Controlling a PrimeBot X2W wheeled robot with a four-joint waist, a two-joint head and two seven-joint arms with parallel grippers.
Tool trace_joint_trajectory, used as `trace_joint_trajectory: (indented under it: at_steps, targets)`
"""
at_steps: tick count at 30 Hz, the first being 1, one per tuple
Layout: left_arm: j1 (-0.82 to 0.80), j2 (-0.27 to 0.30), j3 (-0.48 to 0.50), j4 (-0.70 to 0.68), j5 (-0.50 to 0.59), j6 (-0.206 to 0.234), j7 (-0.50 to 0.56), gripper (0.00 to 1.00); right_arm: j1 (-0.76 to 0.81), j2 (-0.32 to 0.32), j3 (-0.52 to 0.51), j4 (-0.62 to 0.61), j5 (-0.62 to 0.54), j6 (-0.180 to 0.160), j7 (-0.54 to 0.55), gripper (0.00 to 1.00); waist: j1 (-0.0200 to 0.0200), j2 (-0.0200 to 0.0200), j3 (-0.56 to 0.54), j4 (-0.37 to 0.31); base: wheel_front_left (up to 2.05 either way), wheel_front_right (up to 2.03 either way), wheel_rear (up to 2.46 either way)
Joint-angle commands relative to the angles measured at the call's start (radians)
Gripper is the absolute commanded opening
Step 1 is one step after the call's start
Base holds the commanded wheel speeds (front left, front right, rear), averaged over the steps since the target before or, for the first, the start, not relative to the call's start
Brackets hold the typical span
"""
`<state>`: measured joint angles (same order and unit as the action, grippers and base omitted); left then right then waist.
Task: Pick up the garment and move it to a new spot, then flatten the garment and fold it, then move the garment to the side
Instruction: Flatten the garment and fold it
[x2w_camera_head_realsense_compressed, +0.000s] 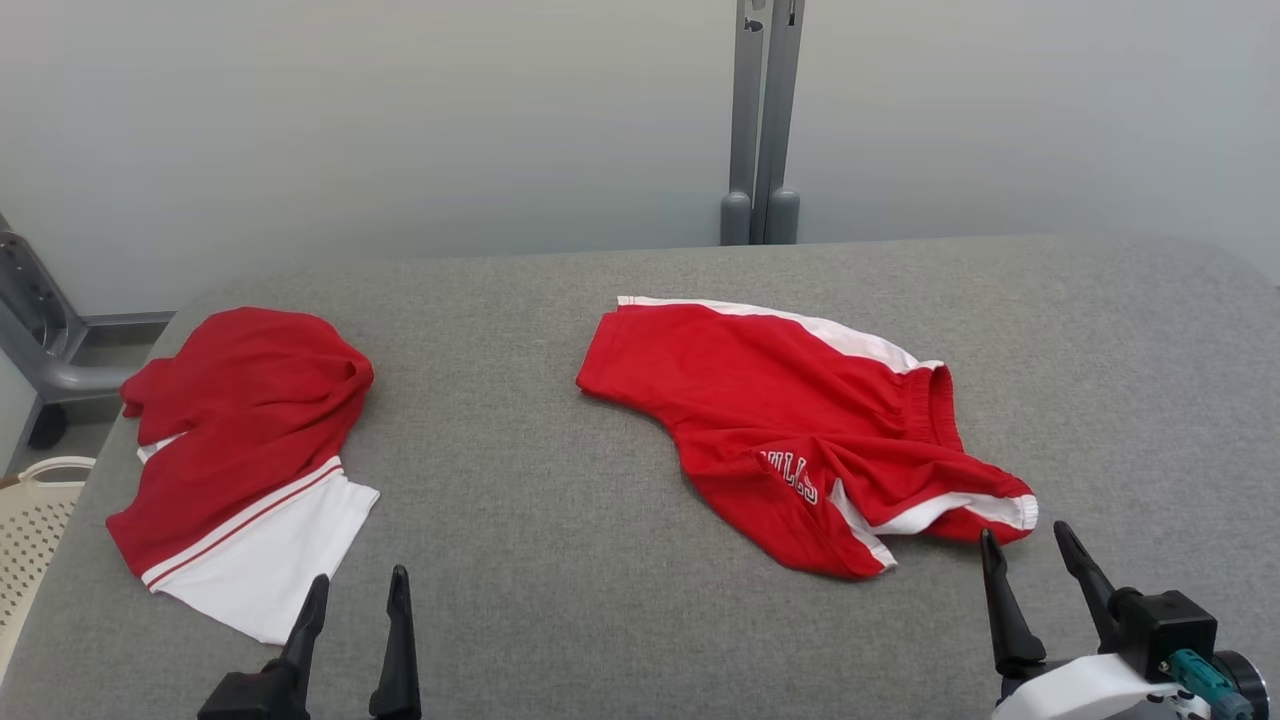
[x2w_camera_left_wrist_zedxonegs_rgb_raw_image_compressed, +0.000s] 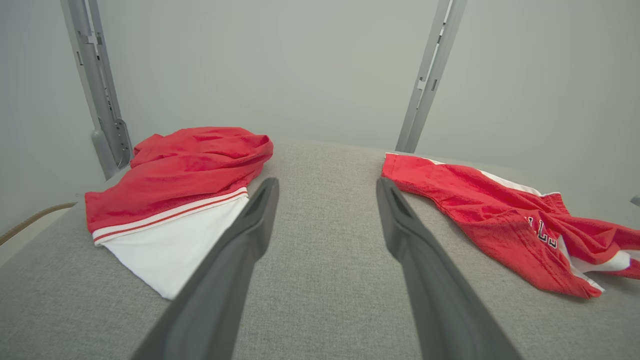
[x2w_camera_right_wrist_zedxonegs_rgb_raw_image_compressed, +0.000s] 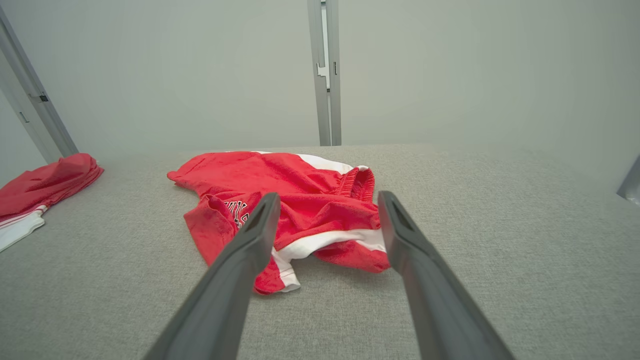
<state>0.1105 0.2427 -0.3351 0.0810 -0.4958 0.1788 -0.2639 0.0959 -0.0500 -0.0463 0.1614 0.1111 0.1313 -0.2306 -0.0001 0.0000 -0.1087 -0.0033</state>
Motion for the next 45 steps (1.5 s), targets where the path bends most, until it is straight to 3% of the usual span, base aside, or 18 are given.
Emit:
trace_joint_trajectory:
  at_steps: [1,8,21,26,35,45]
  targets:
    - [0.019,0.015,0.007,0.000,0.026,-0.020,-0.001,1.00,0.010,-0.001,0.007,0.007,-0.007,-0.001,0.005,1.00,0.0001,0.0000,-0.005,0.005,0.00,0.00,0.00]
    - [0.072,0.049,0.023,0.050,0.081,-0.089,-0.001,1.00,0.014,-0.001,0.019,0.024,-0.029,-0.001,0.024,1.00,0.0001,0.0000,0.001,0.008,0.00,0.00,0.00]
    - [0.056,0.000,0.030,0.072,0.104,-0.134,-0.001,1.00,0.000,-0.001,0.019,0.025,-0.018,-0.001,0.030,1.00,0.0001,0.0000,0.020,0.003,0.00,0.00,0.00]
    - [-0.021,-0.023,-0.032,0.108,0.109,-0.193,0.026,1.00,-0.006,-0.001,0.036,0.025,-0.011,-0.001,0.027,1.00,0.0001,0.0000,0.034,-0.023,0.00,0.00,0.00]
    - [-0.243,-0.070,-0.140,0.240,0.151,-0.257,0.126,1.00,-0.034,-0.001,0.075,0.014,-0.015,-0.001,0.032,1.00,0.0001,0.0000,0.091,-0.149,0.00,0.00,0.00]
    - [-0.434,-0.086,-0.190,0.408,0.159,-0.290,0.162,1.00,-0.066,-0.001,0.128,0.019,0.020,-0.001,0.019,1.00,0.0001,0.0000,0.172,-0.325,0.00,0.00,0.00]
